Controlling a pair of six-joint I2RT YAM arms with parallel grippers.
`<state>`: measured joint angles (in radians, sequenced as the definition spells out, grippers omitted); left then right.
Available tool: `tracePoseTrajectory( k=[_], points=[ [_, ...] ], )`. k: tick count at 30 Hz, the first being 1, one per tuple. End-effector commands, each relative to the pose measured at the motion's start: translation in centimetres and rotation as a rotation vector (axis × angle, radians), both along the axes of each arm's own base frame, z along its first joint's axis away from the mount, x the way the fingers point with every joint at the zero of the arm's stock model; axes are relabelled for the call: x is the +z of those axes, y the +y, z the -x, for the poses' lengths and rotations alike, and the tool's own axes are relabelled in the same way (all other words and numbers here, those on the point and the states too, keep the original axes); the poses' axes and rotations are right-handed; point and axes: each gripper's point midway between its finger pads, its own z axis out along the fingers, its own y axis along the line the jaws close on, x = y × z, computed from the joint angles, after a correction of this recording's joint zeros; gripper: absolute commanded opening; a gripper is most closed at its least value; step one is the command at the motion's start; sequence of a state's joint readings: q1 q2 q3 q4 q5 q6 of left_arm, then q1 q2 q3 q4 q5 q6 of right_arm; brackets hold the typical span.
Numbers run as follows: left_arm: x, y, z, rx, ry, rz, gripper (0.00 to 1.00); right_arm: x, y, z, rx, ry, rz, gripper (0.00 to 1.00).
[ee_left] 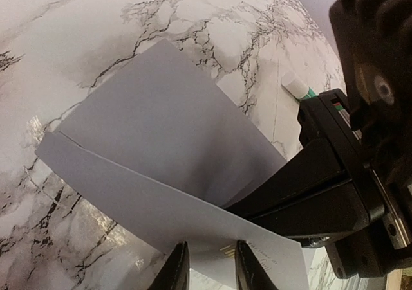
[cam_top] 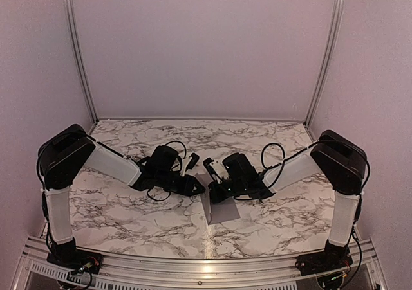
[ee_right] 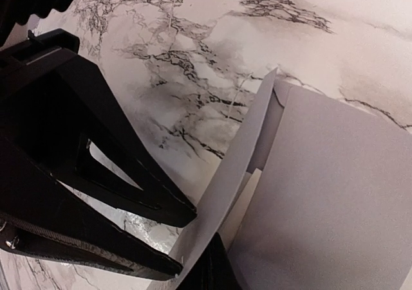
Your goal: Place the letter into the envelope and seal it
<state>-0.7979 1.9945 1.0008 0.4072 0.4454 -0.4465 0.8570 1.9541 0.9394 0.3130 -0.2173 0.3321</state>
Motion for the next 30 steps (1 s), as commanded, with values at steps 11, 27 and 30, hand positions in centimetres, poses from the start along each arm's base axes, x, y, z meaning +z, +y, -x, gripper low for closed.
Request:
tracePoseTrajectory(
  k=[11, 27, 30],
  points=[
    [-2.2, -1.0, -1.4, 0.034, -0.011, -0.046, 0.25, 5.9, -1.3, 1.5, 0.024, -0.053, -0.011, 0.0],
    [-1.7, -1.4, -0.8, 0.043, -0.151, -0.189, 0.23, 7.7, -3.8, 0.1, -0.091, -0.127, 0.064, 0.09],
    [-1.7, -0.9, -0.7, 0.062, -0.205, -0.243, 0.22, 6.2, -4.1, 0.0, -0.104, -0.109, 0.105, 0.08]
  ],
)
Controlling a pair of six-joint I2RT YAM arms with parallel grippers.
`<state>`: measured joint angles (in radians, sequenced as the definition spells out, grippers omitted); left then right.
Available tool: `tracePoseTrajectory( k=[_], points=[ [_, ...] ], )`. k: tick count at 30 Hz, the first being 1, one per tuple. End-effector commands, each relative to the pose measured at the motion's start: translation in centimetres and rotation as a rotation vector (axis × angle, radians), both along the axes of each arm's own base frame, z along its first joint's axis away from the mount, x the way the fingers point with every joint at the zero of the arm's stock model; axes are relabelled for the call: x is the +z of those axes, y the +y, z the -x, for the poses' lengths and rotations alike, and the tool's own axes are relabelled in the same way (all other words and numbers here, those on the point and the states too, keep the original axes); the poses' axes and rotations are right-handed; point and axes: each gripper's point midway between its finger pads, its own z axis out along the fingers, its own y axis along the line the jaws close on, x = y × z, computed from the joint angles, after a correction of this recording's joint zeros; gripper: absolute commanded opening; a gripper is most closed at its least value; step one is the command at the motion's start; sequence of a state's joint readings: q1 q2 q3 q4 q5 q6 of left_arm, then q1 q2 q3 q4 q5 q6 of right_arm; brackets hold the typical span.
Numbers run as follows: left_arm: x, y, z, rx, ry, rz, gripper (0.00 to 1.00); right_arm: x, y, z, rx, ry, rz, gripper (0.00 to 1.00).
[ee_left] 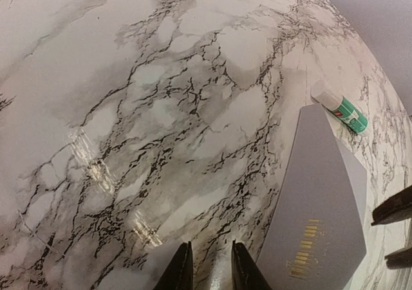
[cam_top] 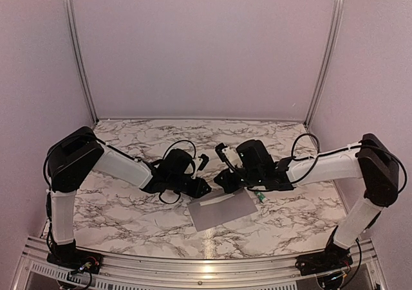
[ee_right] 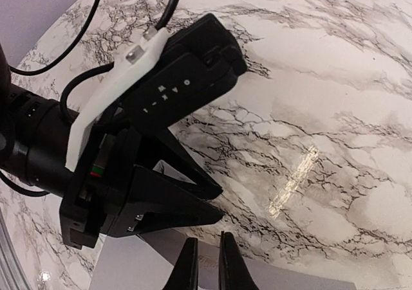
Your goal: Place the letter into the envelope and seal it
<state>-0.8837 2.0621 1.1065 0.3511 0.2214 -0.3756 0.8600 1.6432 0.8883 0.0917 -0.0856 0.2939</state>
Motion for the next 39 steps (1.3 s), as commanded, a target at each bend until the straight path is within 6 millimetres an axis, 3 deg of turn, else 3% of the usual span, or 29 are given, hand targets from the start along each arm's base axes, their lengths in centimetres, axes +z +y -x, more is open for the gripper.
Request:
tracePoseTrajectory(
  k=[1, 5, 16, 21, 24, 27, 31, 39],
  points=[
    [-0.5, 1.7, 0.3, 0.037, -0.075, -0.134, 0.21, -1.8, -0.4, -0.4, -0.029, 0.016, 0.067, 0.06],
    [-0.3, 2.2, 0.2, 0.065, -0.115, -0.166, 0.2, -3.4, 0.0, 1.0, 0.031, 0.07, 0.064, 0.04],
    [0.3, 2.4, -0.4, 0.099, -0.138, -0.171, 0.2, -3.9, -1.0, 3.2, 0.087, 0.124, 0.085, 0.02],
    [0.8, 2.7, -0.3, 0.097, -0.148, -0.171, 0.2, -6.6, -1.2, 3.3, 0.091, 0.174, 0.147, 0.03],
    [2.3, 3.0, -0.1, 0.089, -0.17, -0.162, 0.2, -8.5, -1.2, 3.5, 0.105, 0.212, 0.192, 0.02],
    [3.4, 3.5, 0.1, 0.08, -0.178, -0.174, 0.2, -9.1, -1.5, 3.6, 0.101, 0.221, 0.21, 0.02],
    [4.3, 3.7, 1.1, 0.042, -0.161, -0.182, 0.23, -9.1, -1.9, 3.6, 0.094, 0.22, 0.214, 0.02],
    [5.6, 2.3, 6.2, -0.188, -0.12, -0.088, 0.31, -9.4, -1.7, 3.5, 0.1, 0.221, 0.217, 0.02]
  ],
)
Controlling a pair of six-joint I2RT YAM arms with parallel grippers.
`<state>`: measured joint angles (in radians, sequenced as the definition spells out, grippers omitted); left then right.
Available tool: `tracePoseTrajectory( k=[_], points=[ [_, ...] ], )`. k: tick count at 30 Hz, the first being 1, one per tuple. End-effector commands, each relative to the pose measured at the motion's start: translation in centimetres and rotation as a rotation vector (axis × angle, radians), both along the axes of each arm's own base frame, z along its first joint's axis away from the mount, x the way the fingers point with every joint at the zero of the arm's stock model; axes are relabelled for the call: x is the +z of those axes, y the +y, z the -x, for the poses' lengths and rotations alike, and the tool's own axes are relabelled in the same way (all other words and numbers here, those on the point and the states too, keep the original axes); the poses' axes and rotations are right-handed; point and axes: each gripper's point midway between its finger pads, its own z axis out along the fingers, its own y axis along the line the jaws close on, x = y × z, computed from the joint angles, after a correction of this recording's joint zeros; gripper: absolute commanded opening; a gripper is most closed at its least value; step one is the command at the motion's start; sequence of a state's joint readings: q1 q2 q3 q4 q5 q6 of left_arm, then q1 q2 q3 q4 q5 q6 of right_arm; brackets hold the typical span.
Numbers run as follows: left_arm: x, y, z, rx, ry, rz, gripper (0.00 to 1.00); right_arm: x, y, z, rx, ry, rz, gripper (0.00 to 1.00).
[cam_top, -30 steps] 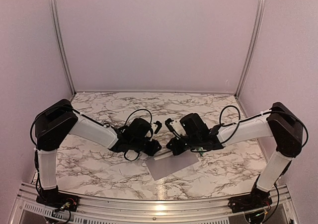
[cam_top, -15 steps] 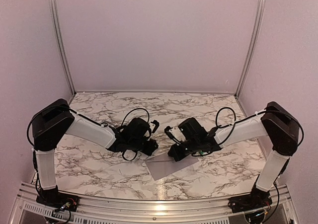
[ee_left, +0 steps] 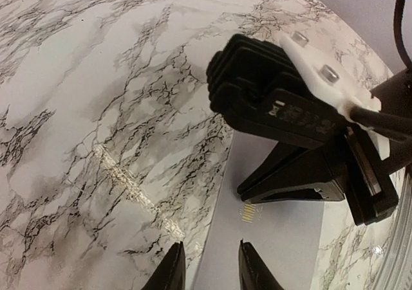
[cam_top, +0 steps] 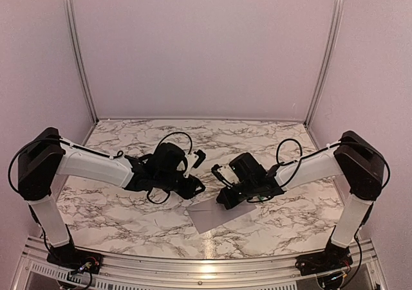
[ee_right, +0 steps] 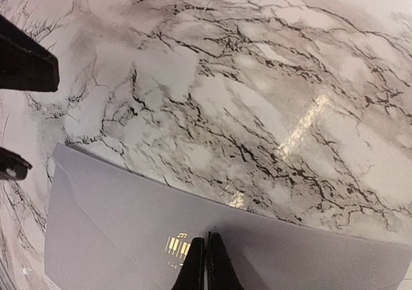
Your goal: Place the letter into the envelope and seal it
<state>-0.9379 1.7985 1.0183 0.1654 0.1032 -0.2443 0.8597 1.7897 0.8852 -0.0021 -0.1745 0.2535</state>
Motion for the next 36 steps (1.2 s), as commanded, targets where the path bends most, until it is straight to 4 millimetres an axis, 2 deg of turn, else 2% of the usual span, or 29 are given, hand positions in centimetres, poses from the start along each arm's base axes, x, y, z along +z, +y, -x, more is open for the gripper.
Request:
tracePoseTrajectory(
  k=[1, 10, 13, 16, 20, 24, 27, 32, 36],
  points=[
    [-0.2, -0.7, 3.6, -0.155, 0.037, 0.006, 0.29, -1.8, -0.7, 0.6, 0.012, 0.038, 0.061, 0.02],
    [-3.8, -1.8, 3.6, -0.145, 0.102, 0.015, 0.2, -1.4, -0.9, 0.1, 0.0, 0.019, 0.062, 0.02],
    [-4.4, -1.7, 4.0, -0.142, 0.113, 0.027, 0.2, -1.7, -0.9, -0.1, -0.003, 0.021, 0.065, 0.03],
    [-4.2, -0.9, 4.1, -0.117, 0.09, 0.031, 0.19, -2.0, -0.8, -0.6, -0.008, 0.024, 0.057, 0.03],
    [-3.0, 0.7, 3.6, -0.057, 0.026, 0.028, 0.19, -2.4, -0.3, -1.0, -0.003, 0.04, 0.038, 0.02],
    [-2.0, 1.8, 3.4, -0.025, -0.012, 0.027, 0.19, -2.2, 0.6, -2.4, -0.009, 0.024, -0.002, 0.01],
    [-1.9, 2.4, 3.3, -0.009, -0.023, 0.018, 0.19, -2.0, 1.2, -3.5, -0.02, 0.014, -0.018, 0.01],
    [-1.5, 2.9, 2.8, 0.012, -0.056, 0.009, 0.19, -2.3, 2.4, -5.0, -0.02, 0.01, -0.027, 0.01],
    [-1.6, 2.3, 1.9, 0.025, -0.073, 0.0, 0.15, -2.8, 2.6, -5.0, -0.02, 0.018, -0.031, 0.01]
  ],
)
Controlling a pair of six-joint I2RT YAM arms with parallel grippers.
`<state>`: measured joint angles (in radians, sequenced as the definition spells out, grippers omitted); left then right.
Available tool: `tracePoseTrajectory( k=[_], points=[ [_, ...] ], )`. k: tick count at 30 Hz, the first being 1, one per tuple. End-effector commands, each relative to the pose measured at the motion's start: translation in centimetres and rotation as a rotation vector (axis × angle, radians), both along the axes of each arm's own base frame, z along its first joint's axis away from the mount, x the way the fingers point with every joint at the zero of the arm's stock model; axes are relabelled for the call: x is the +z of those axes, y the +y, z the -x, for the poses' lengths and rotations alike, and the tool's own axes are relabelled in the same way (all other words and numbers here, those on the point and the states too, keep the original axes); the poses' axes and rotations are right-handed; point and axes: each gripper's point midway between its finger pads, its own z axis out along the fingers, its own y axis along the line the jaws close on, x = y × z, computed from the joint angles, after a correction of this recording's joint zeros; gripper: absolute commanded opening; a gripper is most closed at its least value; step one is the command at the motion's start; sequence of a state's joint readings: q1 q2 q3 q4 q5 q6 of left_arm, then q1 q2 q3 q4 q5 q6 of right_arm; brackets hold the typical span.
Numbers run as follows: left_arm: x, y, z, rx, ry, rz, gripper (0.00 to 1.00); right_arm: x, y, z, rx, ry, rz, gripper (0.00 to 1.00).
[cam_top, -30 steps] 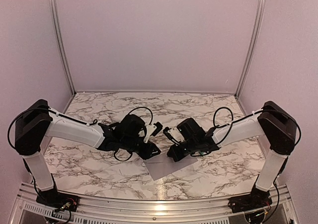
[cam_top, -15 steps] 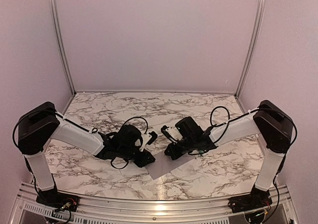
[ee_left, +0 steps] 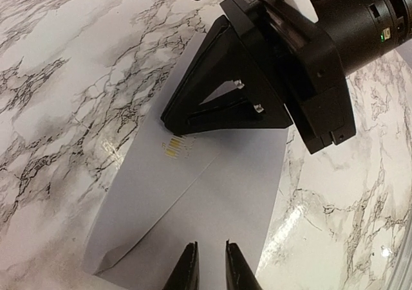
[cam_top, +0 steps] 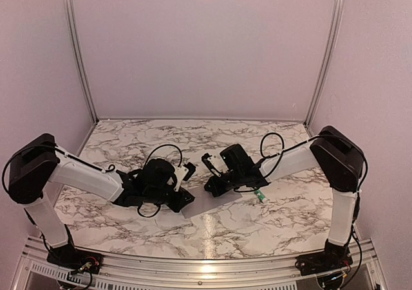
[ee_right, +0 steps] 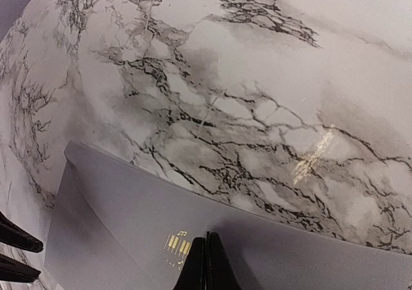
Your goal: Place the letter into the envelope and seal it
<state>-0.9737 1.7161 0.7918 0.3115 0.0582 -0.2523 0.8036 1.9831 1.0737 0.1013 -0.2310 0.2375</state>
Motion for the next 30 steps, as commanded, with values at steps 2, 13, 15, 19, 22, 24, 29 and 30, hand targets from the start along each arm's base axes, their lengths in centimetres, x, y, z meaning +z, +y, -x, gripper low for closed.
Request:
tracePoseTrajectory(
  k=[2, 13, 15, 19, 22, 24, 29, 30],
  points=[
    [0.9, -1.3, -1.5, 0.012, -0.047, 0.017, 0.13, -2.9, -1.4, 0.8, -0.014, 0.067, 0.066, 0.01],
    [-3.1, -2.4, -2.8, 0.049, -0.002, -0.042, 0.03, -2.2, -1.9, 1.3, -0.017, 0.06, 0.049, 0.01],
    [-4.4, -2.1, -2.5, 0.057, 0.021, -0.058, 0.02, -2.2, -1.9, 1.4, -0.018, 0.061, 0.05, 0.01],
    [-6.0, -0.9, -2.0, 0.087, 0.038, -0.082, 0.0, -2.1, -2.0, 1.3, -0.026, 0.061, 0.049, 0.01],
    [-6.4, -0.1, -1.9, 0.106, 0.033, -0.091, 0.0, -1.5, -1.9, 1.2, -0.031, 0.055, 0.04, 0.01],
    [-6.6, 0.0, -1.8, 0.108, 0.035, -0.091, 0.0, -0.8, -1.6, 1.3, -0.026, 0.044, 0.026, 0.02],
    [-6.6, 0.0, -1.7, 0.106, 0.038, -0.08, 0.0, 1.2, -0.2, 1.8, 0.006, 0.011, 0.0, 0.05],
    [-6.6, 0.0, -1.7, 0.106, 0.036, -0.078, 0.0, 1.4, 0.0, 1.9, 0.009, 0.007, -0.002, 0.05]
  ],
)
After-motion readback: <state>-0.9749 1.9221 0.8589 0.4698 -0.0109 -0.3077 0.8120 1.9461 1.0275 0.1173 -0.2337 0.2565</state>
